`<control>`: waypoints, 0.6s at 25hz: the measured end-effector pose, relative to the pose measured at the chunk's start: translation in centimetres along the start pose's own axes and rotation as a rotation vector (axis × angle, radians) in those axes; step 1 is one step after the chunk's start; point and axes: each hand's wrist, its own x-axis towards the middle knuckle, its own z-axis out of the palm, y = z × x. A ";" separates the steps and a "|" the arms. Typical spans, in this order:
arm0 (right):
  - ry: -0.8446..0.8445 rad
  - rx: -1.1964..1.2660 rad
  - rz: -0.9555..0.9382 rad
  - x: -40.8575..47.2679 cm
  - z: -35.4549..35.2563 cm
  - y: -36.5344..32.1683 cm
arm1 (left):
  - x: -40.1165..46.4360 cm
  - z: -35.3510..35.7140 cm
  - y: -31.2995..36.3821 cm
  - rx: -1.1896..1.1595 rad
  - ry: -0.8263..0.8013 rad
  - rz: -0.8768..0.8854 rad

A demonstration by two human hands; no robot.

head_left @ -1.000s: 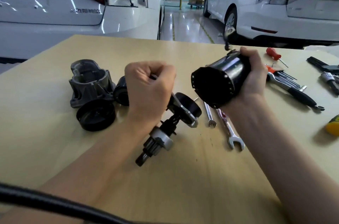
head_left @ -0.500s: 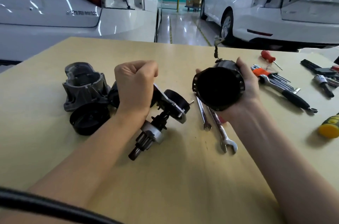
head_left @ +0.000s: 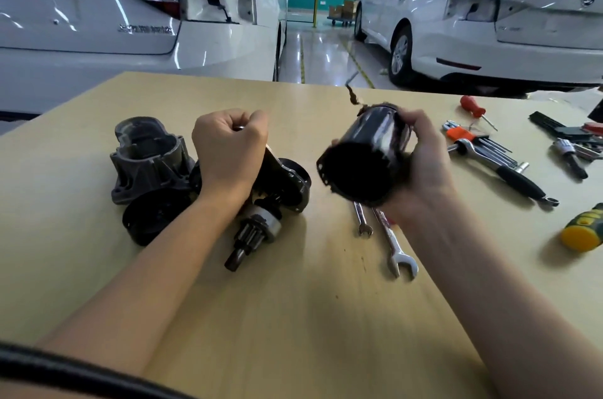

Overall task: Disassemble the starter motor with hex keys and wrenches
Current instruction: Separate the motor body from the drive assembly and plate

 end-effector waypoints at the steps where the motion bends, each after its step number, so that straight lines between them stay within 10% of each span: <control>1: -0.031 -0.068 -0.044 -0.2 0.1 0.1 | 0.1 -0.2 -0.1 0.028 -0.017 0.016; 15: -0.235 -0.981 -1.153 -2.5 1.7 2.8 | 0.7 -0.9 -1.0 0.196 -0.117 0.060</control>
